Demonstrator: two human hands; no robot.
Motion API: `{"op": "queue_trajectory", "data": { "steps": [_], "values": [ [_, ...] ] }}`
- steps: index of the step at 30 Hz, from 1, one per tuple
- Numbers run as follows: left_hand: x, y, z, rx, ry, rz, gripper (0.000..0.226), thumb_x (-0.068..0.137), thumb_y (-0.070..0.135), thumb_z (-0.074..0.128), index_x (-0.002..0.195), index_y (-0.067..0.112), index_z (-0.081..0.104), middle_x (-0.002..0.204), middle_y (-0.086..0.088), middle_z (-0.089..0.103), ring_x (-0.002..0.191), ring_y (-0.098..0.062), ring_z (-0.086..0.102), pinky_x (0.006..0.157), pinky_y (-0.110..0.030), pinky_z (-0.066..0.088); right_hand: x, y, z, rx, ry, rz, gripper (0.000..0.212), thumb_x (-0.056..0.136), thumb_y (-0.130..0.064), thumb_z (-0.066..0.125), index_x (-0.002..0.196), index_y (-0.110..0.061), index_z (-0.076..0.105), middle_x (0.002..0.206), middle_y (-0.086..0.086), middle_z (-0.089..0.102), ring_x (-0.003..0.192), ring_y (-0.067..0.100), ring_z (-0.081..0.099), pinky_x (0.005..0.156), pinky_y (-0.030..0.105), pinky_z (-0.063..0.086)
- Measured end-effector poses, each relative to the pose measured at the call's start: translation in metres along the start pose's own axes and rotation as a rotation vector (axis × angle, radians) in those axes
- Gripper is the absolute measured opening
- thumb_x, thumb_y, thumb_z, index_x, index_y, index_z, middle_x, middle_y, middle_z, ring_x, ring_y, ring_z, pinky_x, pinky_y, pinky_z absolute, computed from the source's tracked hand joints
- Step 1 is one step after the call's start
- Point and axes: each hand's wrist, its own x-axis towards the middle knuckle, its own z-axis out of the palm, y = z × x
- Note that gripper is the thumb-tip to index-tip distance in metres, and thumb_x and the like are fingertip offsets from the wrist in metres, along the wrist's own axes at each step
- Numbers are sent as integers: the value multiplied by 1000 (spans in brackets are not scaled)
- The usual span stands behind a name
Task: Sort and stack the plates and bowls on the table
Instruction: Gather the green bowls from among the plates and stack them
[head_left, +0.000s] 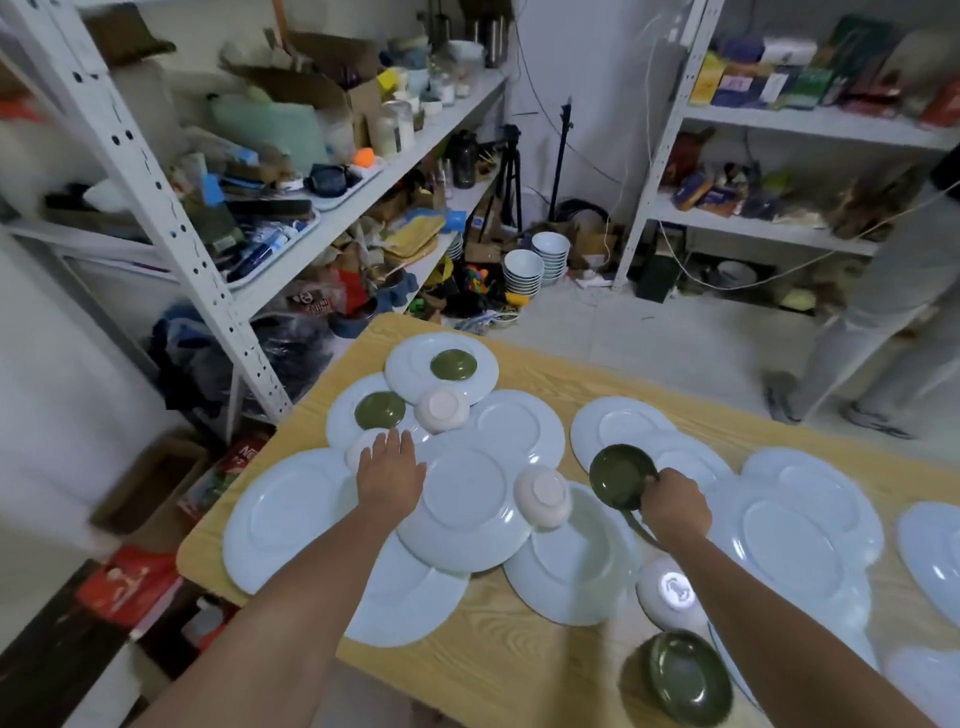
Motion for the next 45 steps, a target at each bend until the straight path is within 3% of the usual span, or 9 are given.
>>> {"op": "queue_trajectory", "data": {
  "steps": [5, 13, 21, 26, 31, 36, 38, 40, 45],
  "values": [
    [37, -25, -2, -73, -33, 9, 62, 101, 40, 35, 150, 4, 19, 154, -12, 27, 142, -25, 28, 113, -35, 28, -4, -36, 17, -12, -20, 51, 27, 99, -23, 38, 87, -7, 56, 91, 12, 66, 84, 30, 62, 72, 30, 47],
    [103, -48, 8, -94, -108, 35, 75, 97, 41, 46, 150, -1, 12, 155, -18, 22, 145, -29, 22, 118, -36, 23, -12, -66, 45, -47, -5, 179, 28, 98, -24, 37, 94, -8, 60, 86, 9, 65, 80, 28, 59, 71, 29, 42],
    [138, -49, 21, -86, -113, 7, 81, 92, 38, 56, 146, -7, 17, 151, -28, 25, 141, -36, 28, 118, -38, 22, -20, -65, 53, -40, 5, 246, 26, 98, -23, 37, 90, -8, 57, 90, 12, 69, 86, 30, 66, 80, 34, 51],
    [144, -45, 18, -135, -69, -36, 46, 94, 22, 54, 130, -2, 40, 135, -24, 45, 125, -34, 45, 101, -37, 38, -22, -60, 52, -18, 21, 248, 28, 99, -25, 36, 85, -10, 55, 83, 9, 68, 76, 25, 66, 77, 35, 54],
    [140, -41, 13, -121, -127, 19, 47, 86, 26, 63, 120, 1, 41, 117, -19, 58, 109, -32, 56, 82, -34, 49, -25, -62, 52, -11, 24, 256, 28, 99, -26, 37, 82, -13, 54, 81, 8, 68, 74, 23, 66, 71, 31, 53],
    [130, -35, 2, -28, -16, 91, 43, 62, 32, 77, 90, 2, 65, 65, -9, 68, 55, -20, 65, 45, -19, 47, -24, -63, 48, -21, 17, 243, 30, 101, -28, 34, 89, -11, 56, 85, 8, 68, 79, 24, 66, 77, 34, 54],
    [133, -34, 1, -42, -12, 114, 51, 79, 29, 65, 117, -4, 57, 80, -15, 71, 69, -26, 69, 51, -26, 52, -23, -62, 47, -23, 14, 235, 30, 101, -27, 34, 90, -10, 56, 86, 8, 68, 80, 25, 67, 80, 35, 54],
    [138, -33, -1, -68, 14, 107, 57, 94, 28, 48, 139, -6, 35, 99, -17, 69, 86, -29, 69, 63, -32, 54, -23, -60, 46, -26, 15, 231, 30, 101, -27, 34, 92, -10, 57, 87, 9, 68, 81, 25, 67, 81, 37, 55],
    [136, -36, -8, -120, 54, -25, 51, 99, 16, 42, 140, -12, 30, 111, -20, 67, 98, -30, 69, 75, -36, 55, -23, -55, 45, -27, 30, 222, 29, 101, -27, 35, 91, -10, 56, 85, 8, 67, 79, 24, 66, 78, 34, 54]
  ]
}}
